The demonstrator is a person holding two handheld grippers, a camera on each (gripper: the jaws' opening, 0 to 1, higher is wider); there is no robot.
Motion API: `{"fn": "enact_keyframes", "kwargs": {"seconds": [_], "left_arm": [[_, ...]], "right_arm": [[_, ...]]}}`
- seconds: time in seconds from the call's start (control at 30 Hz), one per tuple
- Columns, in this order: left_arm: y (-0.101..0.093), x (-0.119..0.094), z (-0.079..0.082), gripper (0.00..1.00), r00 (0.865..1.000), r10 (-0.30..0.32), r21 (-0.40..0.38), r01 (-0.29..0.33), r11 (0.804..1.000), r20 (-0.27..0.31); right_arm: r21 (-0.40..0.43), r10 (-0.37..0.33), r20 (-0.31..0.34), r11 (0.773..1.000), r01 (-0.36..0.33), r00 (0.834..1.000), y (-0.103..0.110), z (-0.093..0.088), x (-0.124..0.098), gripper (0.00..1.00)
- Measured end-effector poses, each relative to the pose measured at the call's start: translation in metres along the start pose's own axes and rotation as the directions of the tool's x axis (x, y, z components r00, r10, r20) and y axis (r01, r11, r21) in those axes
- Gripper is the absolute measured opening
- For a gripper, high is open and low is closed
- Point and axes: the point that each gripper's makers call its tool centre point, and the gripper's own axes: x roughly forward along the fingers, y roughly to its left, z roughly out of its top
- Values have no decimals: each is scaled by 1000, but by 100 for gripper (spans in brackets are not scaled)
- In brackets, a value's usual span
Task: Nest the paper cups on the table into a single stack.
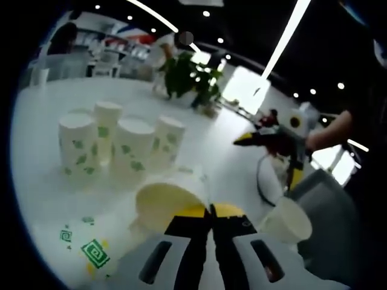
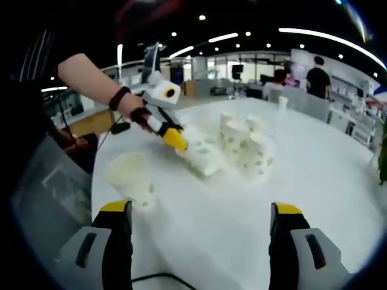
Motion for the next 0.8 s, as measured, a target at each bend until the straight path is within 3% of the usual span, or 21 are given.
{"fn": "enact_keyframes", "kwargs": {"seconds": [0.8], "left_arm": [[-18,-3,4,0,999,-2,10,3,1000,-47]], "right_arm": [[-20,-1,21,1000,1,1000,-4,9,-9,94]]}}
